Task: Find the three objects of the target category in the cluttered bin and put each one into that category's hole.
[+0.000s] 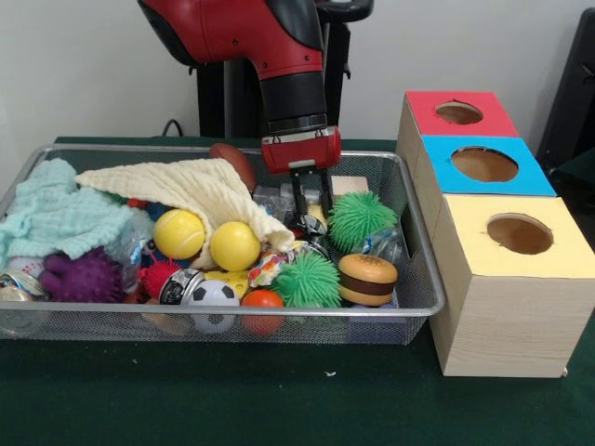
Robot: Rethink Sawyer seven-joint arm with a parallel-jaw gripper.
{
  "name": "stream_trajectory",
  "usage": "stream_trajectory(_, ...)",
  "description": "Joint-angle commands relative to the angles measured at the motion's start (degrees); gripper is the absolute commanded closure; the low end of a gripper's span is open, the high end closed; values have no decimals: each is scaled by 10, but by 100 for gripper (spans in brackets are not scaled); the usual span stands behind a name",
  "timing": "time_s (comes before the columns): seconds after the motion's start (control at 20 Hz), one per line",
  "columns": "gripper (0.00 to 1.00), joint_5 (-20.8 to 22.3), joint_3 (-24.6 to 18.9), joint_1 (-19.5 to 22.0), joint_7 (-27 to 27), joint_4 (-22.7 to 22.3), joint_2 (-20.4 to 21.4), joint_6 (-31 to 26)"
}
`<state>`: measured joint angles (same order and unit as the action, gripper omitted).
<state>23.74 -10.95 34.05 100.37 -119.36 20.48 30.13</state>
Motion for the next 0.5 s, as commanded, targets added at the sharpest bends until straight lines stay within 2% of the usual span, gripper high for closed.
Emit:
stream_trajectory(0.05, 100, -25, -46, 0, 140, 30, -18, 29)
stream_trajectory(0.5, 100, -29, -37, -12, 125, 24, 11, 6)
